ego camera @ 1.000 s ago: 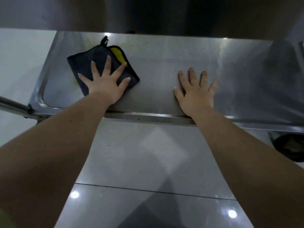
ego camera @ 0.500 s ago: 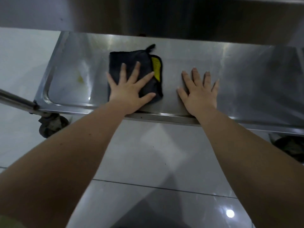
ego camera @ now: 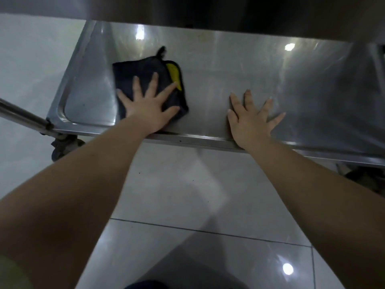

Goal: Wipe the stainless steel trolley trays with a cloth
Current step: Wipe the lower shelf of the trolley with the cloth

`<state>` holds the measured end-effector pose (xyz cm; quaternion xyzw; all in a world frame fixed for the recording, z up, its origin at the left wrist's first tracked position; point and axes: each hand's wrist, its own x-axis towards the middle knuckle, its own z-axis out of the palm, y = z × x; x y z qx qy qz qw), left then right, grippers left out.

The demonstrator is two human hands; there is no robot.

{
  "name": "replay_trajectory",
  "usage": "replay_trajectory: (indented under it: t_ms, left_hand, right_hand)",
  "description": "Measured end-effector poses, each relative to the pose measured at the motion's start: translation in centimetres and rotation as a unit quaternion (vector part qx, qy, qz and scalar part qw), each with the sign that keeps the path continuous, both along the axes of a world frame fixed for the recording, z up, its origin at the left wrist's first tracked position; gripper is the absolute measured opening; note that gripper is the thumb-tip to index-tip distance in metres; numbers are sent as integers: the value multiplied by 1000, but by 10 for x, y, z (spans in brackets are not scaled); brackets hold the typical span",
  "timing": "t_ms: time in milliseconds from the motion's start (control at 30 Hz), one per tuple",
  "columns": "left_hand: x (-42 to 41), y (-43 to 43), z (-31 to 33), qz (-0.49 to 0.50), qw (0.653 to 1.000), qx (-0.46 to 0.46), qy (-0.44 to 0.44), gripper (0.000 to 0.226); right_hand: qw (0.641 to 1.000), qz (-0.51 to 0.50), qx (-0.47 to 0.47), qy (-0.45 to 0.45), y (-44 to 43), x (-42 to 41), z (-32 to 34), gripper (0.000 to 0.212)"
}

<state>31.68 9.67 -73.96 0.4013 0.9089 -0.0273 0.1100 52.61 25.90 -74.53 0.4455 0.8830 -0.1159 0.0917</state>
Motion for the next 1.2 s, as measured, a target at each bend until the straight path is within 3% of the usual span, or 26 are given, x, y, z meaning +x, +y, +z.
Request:
replay_trajectory:
  t_ms: [133, 233, 467, 667, 933, 1133, 1200]
  left_hand:
    - [89, 54, -3, -152, 988, -11, 7, 76]
    - [108, 59, -3, -195, 981, -15, 0, 80]
    - [10, -8, 2, -82, 997, -2, 7, 73]
    - [-78, -94, 4, 50, 999, 0, -20, 66]
    - [-62, -79, 1, 83, 996, 5, -18, 65]
    - [34, 15, -2, -107, 994, 13, -8, 68]
    - [46, 22, -4, -124, 992, 25, 5, 66]
  right_hand:
    - [999, -18, 7, 30, -3, -1, -3, 58]
    - [998, -26, 0, 52, -3, 3, -4, 67]
    - [999, 17, 22, -39, -3, 2, -7, 73]
    - [998, -6, 24, -56, -9, -3, -1, 70]
    - [998, 49, 2, -46, -56, -53, -3, 58]
    - [998, 37, 24, -34, -57, -47, -4, 54]
    - [999, 24, 34, -15, -55, -46, -3, 54]
